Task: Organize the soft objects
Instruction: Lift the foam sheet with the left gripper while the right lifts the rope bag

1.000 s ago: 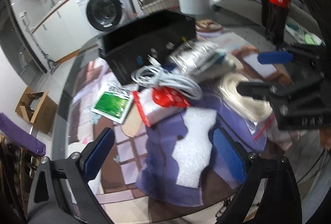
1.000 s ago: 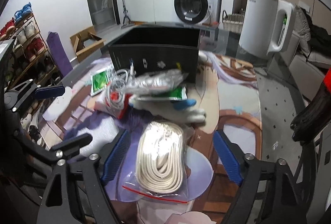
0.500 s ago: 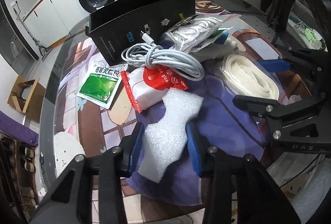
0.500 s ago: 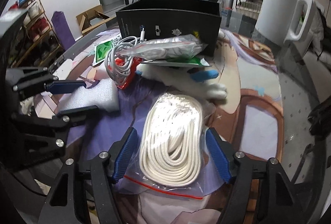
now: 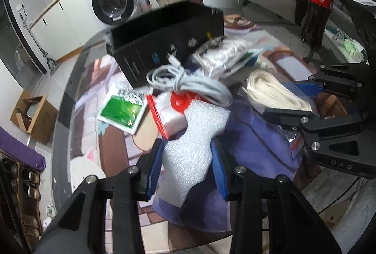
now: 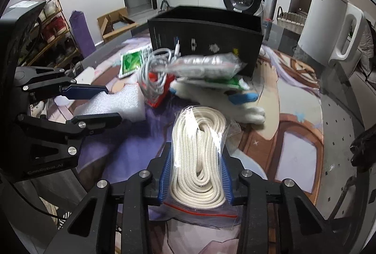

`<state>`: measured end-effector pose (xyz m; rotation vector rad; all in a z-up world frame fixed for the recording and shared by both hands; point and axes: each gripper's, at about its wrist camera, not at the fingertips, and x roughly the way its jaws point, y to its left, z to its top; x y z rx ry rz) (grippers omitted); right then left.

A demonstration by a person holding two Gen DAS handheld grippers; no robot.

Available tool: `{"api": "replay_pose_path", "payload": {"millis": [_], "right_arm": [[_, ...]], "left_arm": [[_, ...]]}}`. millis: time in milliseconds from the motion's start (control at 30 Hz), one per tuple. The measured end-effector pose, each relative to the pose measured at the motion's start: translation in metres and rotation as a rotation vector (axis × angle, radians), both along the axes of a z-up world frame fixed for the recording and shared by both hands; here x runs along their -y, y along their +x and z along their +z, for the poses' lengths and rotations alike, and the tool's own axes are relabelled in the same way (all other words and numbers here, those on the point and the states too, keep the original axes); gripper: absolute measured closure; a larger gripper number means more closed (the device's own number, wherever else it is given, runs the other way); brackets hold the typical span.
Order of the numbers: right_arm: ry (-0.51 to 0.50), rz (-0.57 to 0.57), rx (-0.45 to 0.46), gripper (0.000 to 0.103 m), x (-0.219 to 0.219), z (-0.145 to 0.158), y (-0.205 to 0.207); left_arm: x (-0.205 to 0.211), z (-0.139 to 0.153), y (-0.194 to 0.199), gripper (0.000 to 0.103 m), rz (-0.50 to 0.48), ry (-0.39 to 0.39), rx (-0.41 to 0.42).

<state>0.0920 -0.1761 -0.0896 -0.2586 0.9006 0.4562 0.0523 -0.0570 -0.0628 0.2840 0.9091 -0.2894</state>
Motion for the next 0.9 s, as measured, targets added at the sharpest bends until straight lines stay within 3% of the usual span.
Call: {"api": "replay_pose_path", "payload": {"millis": [167, 633, 800, 900], "right_arm": [[0.059, 0.007, 0.075, 0.066, 0.001, 0.018, -0.007], [0.244, 0.045, 0.462, 0.066, 0.005, 0.079, -0.056], [0.255, 0.052, 0.63, 0.066, 0.003, 0.097, -0.083], [0.284, 0.034, 0.675, 0.066, 0.008, 0.104, -0.092]], "left_arm": [[-0.007, 0.018, -0.003, 0.064, 0.015, -0.061, 0.08], [-0.034, 0.072, -0.035, 0.064, 0.052, -0.252, 0.41], [-0.048, 0.087, -0.051, 0.064, 0.081, -0.29, 0.524], [-0.058, 0.093, -0.061, 0.064, 0.096, -0.318, 0.597]]}}
